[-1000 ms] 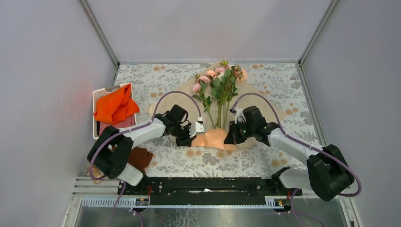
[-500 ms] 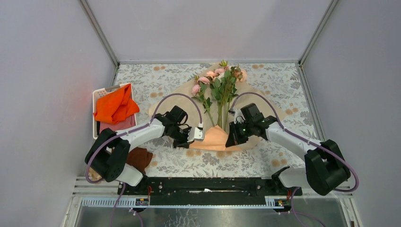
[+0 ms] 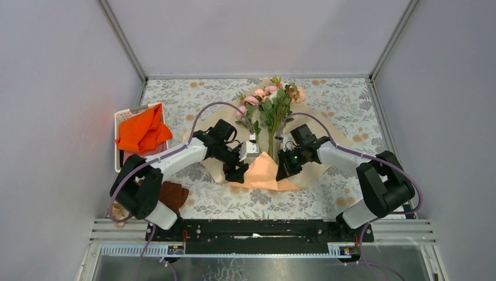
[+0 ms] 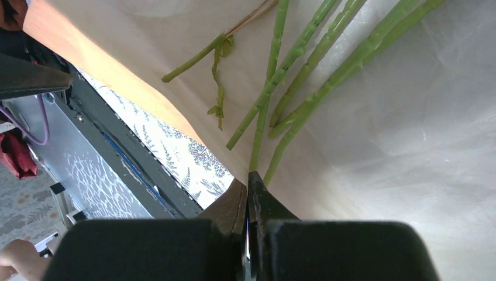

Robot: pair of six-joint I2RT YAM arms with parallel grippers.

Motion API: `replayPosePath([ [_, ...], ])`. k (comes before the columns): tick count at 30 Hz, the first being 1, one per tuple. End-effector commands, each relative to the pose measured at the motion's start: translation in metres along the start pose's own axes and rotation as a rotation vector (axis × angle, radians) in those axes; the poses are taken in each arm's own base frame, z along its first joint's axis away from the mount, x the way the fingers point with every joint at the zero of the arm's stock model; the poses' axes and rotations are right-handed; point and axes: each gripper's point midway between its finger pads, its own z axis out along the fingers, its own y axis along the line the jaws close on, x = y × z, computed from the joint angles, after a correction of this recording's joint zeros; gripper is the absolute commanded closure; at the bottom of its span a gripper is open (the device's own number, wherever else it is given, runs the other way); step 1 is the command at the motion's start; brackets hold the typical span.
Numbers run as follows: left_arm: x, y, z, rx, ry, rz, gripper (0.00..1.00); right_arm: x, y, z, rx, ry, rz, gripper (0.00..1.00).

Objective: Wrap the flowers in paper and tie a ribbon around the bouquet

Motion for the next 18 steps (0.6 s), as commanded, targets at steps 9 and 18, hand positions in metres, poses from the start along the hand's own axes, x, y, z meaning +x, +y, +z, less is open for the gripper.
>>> replayPosePath([
  [9, -0.036, 0.025, 0.023, 0.056, -0.1, -0.235, 0.82, -0.028, 0.0, -0.009, 0.002, -0.082, -0.068, 1.0],
  [18, -0.015, 0.052, 0.034, -0.064, -0.029, -0.304, 1.0, -0.018, -0.011, -0.018, 0.07, -0.142, -0.003, 0.6],
])
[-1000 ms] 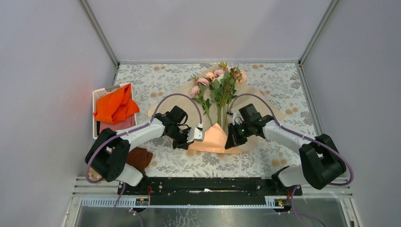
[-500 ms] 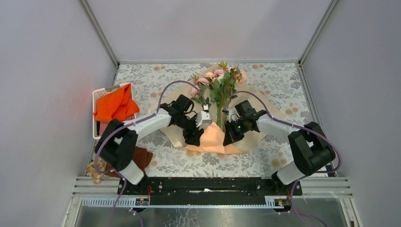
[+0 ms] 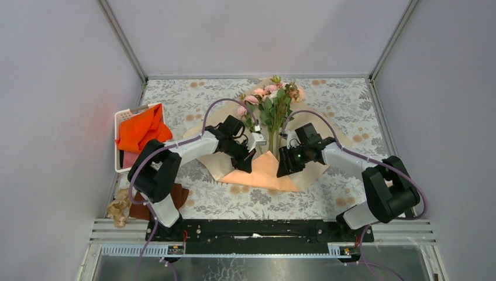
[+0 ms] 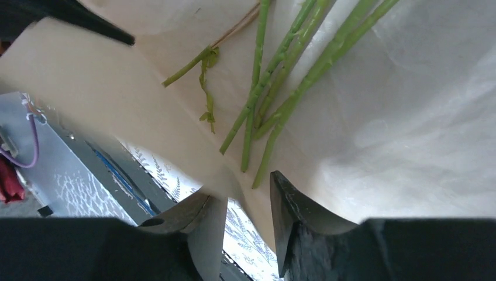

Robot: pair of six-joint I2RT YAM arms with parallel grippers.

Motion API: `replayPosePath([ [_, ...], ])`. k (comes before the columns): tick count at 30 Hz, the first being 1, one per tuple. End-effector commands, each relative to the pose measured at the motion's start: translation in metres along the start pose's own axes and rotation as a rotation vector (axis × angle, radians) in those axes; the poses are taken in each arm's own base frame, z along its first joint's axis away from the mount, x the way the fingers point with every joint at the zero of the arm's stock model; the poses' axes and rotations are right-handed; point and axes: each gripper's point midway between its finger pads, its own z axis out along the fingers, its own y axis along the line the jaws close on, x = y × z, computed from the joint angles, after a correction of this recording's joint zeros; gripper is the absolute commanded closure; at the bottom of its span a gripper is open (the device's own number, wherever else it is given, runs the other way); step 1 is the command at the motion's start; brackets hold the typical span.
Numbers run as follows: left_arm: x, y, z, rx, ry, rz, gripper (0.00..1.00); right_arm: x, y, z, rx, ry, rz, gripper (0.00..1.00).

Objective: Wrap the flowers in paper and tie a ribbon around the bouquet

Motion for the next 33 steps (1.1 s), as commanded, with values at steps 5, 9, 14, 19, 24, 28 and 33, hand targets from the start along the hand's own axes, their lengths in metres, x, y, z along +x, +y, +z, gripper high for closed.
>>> replayPosePath([
  [5, -0.001, 0.042, 0.011, -0.146, 0.003, -0.085, 1.0, 0.005, 0.0, -0.003, -0.001, -0.107, 0.065, 0.57],
  [9, 0.005, 0.054, 0.012, -0.194, 0.02, -0.134, 1.0, 0.012, -0.006, 0.002, 0.008, -0.099, 0.093, 0.56],
  [14, 0.014, 0.061, 0.013, -0.217, 0.037, -0.178, 1.0, 0.018, -0.019, 0.006, 0.069, -0.083, 0.121, 0.62],
  [19, 0.017, 0.061, 0.013, -0.217, 0.039, -0.207, 1.0, 0.019, -0.019, 0.011, 0.054, -0.076, 0.137, 0.86],
  [24, 0.017, 0.063, 0.011, -0.229, 0.032, -0.232, 1.0, 0.017, -0.02, 0.012, 0.056, -0.083, 0.143, 0.99],
  [28, 0.018, 0.064, 0.009, -0.239, 0.033, -0.242, 1.0, 0.013, -0.025, 0.014, 0.082, -0.096, 0.146, 1.0],
  [33, 0.005, 0.071, -0.011, -0.322, 0.026, -0.169, 0.62, 0.014, -0.029, 0.019, 0.092, -0.075, 0.15, 1.0],
])
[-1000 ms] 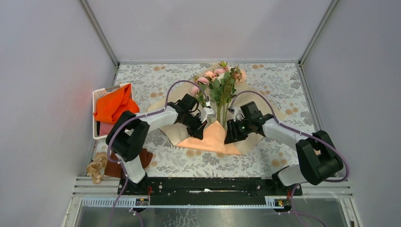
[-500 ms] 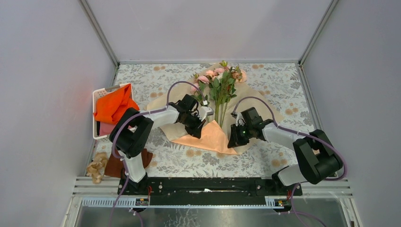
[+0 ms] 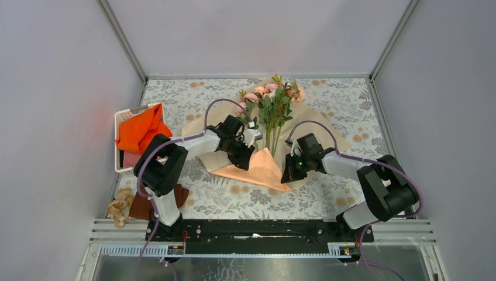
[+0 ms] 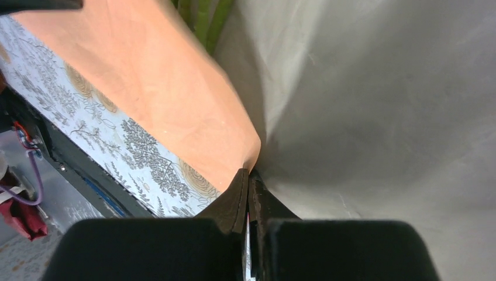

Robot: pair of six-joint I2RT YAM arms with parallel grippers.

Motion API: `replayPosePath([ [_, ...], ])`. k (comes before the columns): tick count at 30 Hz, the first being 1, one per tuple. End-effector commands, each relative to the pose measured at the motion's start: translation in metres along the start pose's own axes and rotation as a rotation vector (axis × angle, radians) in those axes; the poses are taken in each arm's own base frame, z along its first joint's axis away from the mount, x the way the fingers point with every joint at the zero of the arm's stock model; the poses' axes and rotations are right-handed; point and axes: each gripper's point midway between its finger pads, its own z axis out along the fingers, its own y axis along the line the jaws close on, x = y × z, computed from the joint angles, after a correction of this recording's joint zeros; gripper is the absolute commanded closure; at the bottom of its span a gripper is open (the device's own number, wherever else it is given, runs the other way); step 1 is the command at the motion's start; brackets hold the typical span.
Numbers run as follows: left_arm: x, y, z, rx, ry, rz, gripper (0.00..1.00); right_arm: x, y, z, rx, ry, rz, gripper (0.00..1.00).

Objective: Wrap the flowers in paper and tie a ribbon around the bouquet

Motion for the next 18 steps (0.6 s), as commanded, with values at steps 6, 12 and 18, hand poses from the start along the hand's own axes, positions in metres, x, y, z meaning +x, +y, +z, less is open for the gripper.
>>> replayPosePath([
  [6, -0.043, 0.017, -0.062, -0.242, -0.111, 0.206, 0.39, -0.012, -0.007, 0.004, 0.043, -0.019, 0.011, 1.0],
  [12, -0.022, -0.053, -0.065, -0.061, -0.075, 0.427, 0.54, -0.016, -0.009, 0.004, 0.063, -0.018, 0.02, 1.0],
  [18, -0.005, -0.041, -0.034, -0.078, 0.025, 0.454, 0.84, -0.018, -0.01, 0.007, 0.068, -0.015, 0.026, 1.0],
])
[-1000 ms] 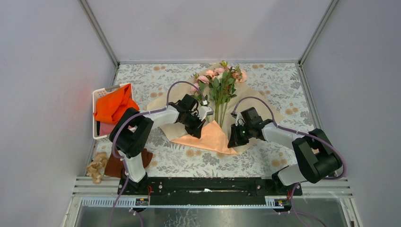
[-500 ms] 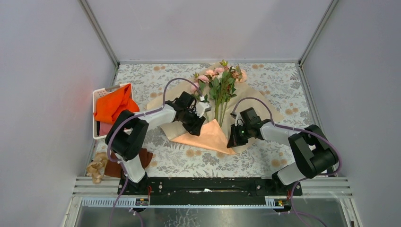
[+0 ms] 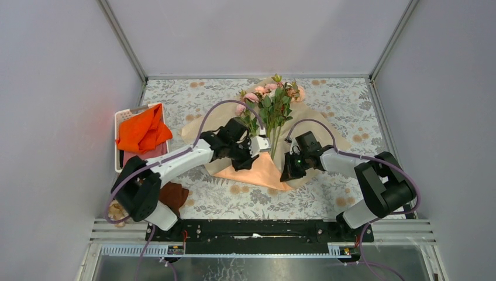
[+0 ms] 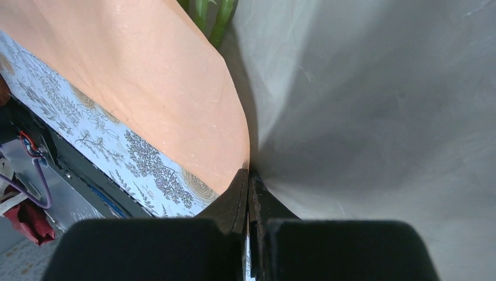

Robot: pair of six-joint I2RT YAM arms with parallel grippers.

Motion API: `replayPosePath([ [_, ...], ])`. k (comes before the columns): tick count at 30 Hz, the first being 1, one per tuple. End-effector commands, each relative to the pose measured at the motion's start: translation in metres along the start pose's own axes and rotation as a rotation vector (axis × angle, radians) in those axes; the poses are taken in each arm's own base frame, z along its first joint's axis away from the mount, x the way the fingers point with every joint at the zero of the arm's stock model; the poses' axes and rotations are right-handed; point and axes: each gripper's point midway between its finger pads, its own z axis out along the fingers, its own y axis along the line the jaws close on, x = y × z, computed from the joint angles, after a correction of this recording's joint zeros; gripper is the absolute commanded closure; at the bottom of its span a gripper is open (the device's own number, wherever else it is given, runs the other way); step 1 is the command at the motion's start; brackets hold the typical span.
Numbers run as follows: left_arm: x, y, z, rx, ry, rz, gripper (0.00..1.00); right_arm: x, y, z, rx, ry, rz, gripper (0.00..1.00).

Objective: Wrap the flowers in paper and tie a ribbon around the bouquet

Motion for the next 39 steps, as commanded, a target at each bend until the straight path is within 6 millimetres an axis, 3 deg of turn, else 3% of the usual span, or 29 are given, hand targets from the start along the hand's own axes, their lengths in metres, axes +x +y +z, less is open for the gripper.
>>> replayPosePath([
  [1, 0.04, 0.01, 0.022, 0.0, 0.139, 0.005, 0.85, -0.013, -0.008, 0.002, 0.056, -0.027, -0.003, 1.0],
  [4, 0.061, 0.018, 0.03, -0.022, 0.208, 0.011, 0.91, -0.012, -0.01, 0.002, 0.065, -0.024, -0.001, 1.0],
  [9, 0.104, 0.012, 0.027, -0.023, 0.3, 0.012, 0.94, -0.009, -0.017, 0.0, 0.093, -0.029, -0.002, 1.0],
  [14, 0.154, -0.006, 0.004, -0.015, 0.406, 0.026, 0.95, -0.004, -0.024, 0.001, 0.11, -0.024, 0.005, 1.0],
  [19, 0.195, 0.003, -0.021, -0.095, 0.506, 0.025, 0.95, -0.003, -0.027, 0.001, 0.117, -0.017, 0.004, 1.0],
  [23, 0.21, 0.01, -0.04, -0.125, 0.54, 0.006, 0.95, -0.003, -0.027, 0.002, 0.115, -0.014, 0.001, 1.0],
  [28, 0.182, 0.006, -0.053, -0.088, 0.461, 0.014, 0.93, -0.001, -0.027, 0.001, 0.113, -0.007, 0.001, 1.0],
  [32, 0.132, 0.006, -0.054, -0.061, 0.3, 0.016, 0.89, -0.002, -0.026, 0.001, 0.114, -0.004, 0.001, 1.0],
  [36, 0.078, 0.0, -0.037, -0.019, 0.172, 0.045, 0.88, -0.005, -0.023, 0.001, 0.105, -0.003, 0.005, 1.0],
  [39, 0.056, 0.005, -0.01, -0.099, 0.16, 0.146, 0.88, -0.006, -0.022, 0.0, 0.104, -0.008, 0.015, 1.0],
])
